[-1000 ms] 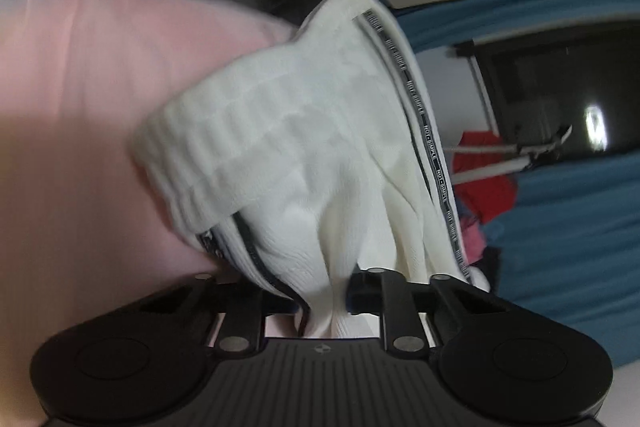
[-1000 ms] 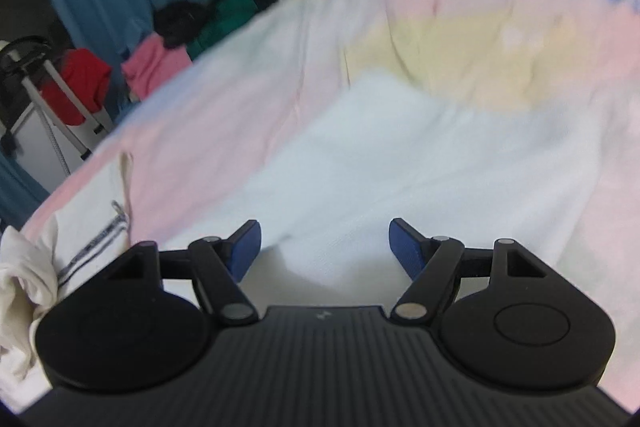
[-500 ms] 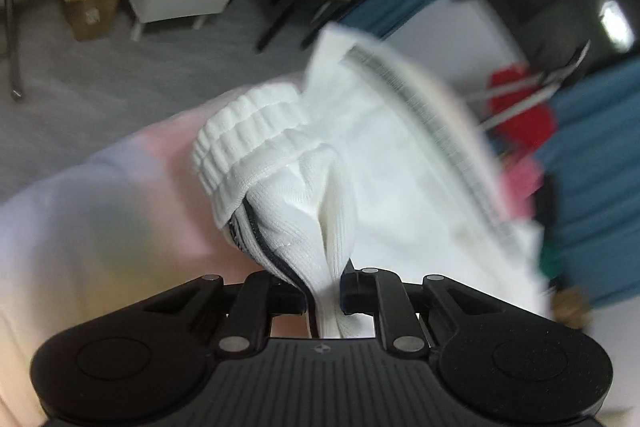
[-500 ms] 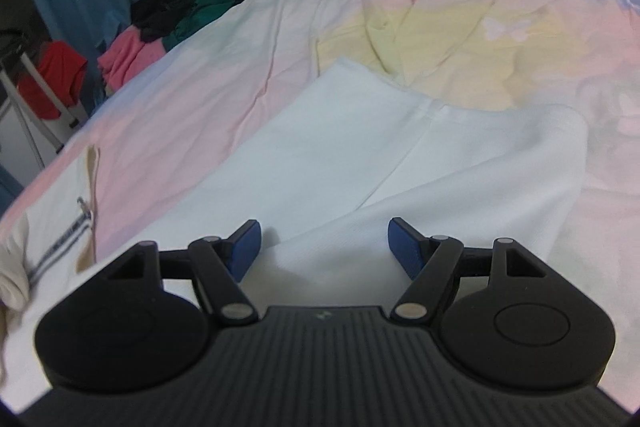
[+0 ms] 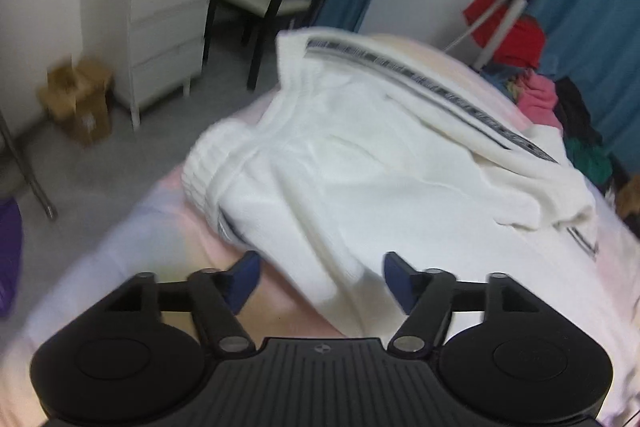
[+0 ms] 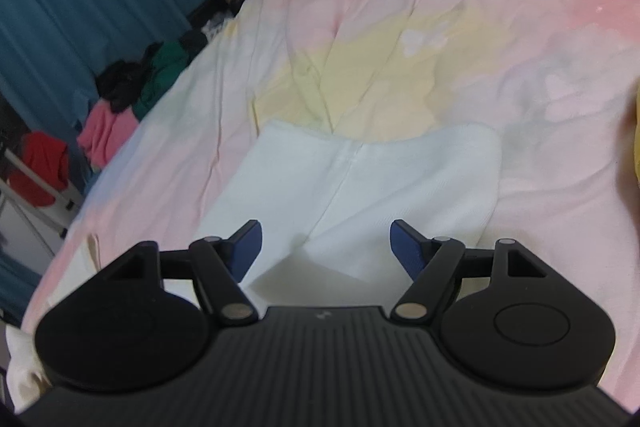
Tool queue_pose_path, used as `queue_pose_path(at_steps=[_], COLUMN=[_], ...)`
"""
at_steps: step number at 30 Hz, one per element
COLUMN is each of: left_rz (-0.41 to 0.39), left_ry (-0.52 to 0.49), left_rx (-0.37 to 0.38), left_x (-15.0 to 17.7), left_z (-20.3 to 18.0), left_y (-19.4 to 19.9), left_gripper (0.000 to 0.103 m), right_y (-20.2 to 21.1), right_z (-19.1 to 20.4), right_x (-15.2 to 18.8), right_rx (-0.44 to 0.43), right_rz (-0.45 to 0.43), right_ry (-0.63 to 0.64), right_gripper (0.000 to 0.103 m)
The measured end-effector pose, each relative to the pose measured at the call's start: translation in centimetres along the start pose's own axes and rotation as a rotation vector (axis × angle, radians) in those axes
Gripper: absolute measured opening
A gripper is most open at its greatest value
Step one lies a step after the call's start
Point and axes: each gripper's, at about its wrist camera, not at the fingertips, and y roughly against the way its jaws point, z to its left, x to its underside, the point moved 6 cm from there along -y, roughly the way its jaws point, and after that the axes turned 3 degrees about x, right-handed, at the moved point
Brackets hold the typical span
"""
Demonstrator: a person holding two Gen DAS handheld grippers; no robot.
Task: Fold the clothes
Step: 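Lower the white pants onto the bed and open the left gripper, then move both open grippers over the spread pants toward the leg cuffs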
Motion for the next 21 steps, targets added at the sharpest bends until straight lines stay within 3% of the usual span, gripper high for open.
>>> queue_pose_path(at_steps=[6, 11, 16, 21], left_rz=[-0.185, -0.236, -0.256, -0.255], left_ry=[-0.189, -0.254, -0.334, -0.378], left_rx=[-0.006, 0.115, 0.225, 0.297], left_x=[0.9, 2.0, 3.8, 7.0], left_z=[-6.5, -14.2, -20.6, -22.2], left_y=[3.9, 4.3, 1.9, -2.5], left_gripper=[0.082, 0.082, 0.083, 0.083], right_y=[2.3, 4.9, 6.7, 7.2], right_z=[5.2, 9.7, 12.8, 14.3], right_x=[1.8, 4.3, 7.6, 10.3], right_rx=[-0.151, -0.305, -0.413, -0.493], right_rz=[-0.014, -0.012, 0.014, 0.040], right_ry=[0.174, 0.333, 0.467, 0.518], right_gripper=[0.074, 0.074, 0.074, 0.073])
